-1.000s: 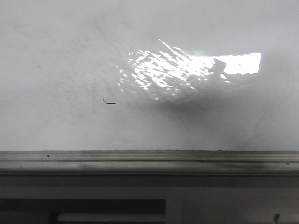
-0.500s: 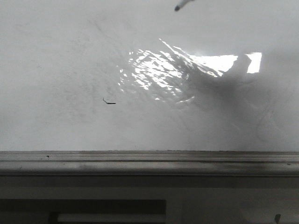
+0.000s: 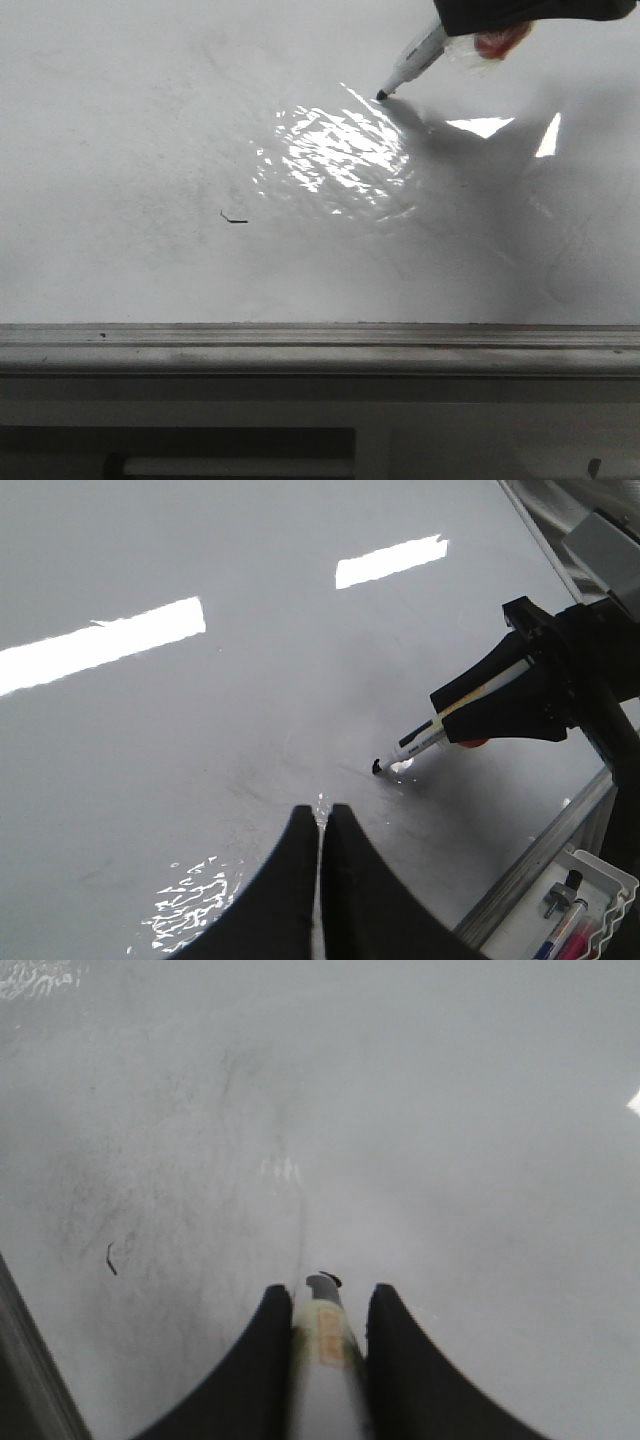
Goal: Write number 9 on whiteboard
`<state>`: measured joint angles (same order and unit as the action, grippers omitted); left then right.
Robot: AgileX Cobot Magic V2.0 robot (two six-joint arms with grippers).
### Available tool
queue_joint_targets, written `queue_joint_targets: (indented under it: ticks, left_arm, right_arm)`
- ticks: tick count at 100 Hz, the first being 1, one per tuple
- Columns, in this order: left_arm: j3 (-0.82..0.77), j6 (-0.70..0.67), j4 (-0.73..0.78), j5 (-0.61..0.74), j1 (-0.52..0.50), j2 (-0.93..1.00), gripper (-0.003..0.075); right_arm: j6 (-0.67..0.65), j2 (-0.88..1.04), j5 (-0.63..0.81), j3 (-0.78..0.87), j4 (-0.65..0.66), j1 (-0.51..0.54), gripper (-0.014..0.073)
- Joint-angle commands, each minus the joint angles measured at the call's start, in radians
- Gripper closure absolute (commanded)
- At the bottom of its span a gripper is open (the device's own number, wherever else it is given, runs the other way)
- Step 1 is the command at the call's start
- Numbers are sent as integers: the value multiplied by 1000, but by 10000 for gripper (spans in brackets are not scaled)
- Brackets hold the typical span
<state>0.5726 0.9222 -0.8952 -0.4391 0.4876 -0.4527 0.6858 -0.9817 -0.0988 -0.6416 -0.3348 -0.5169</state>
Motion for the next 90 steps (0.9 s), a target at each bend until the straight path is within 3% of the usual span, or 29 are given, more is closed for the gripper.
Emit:
queue_joint_targets:
  ticks: [1,15,34,58,76,90]
  left_arm:
    - [27,-12,-35,41,-3,-5,741]
    - [27,-12,-35,41,-3,-5,741]
    - [27,-12,-35,41,-3,-5,741]
    - [27,-12,-35,41,-3,-5,741]
    - [27,-12,-35,41,-3,-5,741]
    - [25,-12,-35,41,-3,-5,741]
  right_arm:
    - [3,-11,-38,-34,-4,7,635]
    - [3,-1,-142,-34,23,10,635]
    - [3,22,-39,-45,39,40,635]
    - [3,-13,-70,-144,39,87,635]
    - [3,-25,-242,-169,32,87,635]
    - [3,-16,-413,-128,-47,87,634]
